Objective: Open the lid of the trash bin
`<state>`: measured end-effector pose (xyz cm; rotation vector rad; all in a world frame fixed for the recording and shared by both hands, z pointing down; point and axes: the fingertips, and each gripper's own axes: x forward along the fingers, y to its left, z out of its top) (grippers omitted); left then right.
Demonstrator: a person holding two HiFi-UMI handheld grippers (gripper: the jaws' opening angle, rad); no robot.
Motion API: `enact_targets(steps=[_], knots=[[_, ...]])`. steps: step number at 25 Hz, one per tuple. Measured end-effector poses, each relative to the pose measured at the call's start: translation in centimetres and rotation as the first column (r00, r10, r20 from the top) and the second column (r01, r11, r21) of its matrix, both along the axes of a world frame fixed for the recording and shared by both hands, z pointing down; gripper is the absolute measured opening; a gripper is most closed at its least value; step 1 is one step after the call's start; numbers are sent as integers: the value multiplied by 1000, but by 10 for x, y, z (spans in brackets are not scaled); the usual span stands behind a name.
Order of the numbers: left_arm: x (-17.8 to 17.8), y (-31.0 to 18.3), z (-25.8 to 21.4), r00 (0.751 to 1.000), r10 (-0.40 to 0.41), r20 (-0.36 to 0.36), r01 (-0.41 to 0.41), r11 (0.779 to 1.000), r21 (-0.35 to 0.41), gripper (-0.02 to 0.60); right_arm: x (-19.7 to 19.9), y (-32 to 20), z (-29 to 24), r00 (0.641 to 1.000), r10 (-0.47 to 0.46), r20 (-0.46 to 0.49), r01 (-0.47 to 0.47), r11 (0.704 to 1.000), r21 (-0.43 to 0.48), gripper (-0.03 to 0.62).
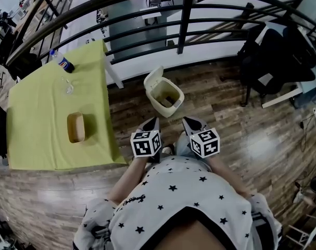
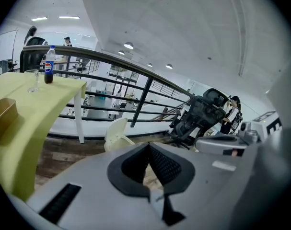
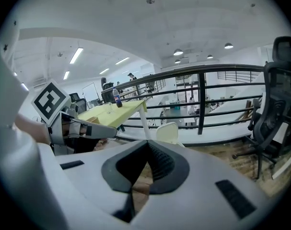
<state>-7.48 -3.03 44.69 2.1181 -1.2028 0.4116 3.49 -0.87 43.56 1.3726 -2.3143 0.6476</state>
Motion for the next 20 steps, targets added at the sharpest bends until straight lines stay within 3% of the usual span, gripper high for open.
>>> enact_targets(steps=[20], knots=[[-5,-6,6,1000,-18,-5,18,1000,-9,6,-5,-8,1,1000,7,13,-7,1000,16,-6]])
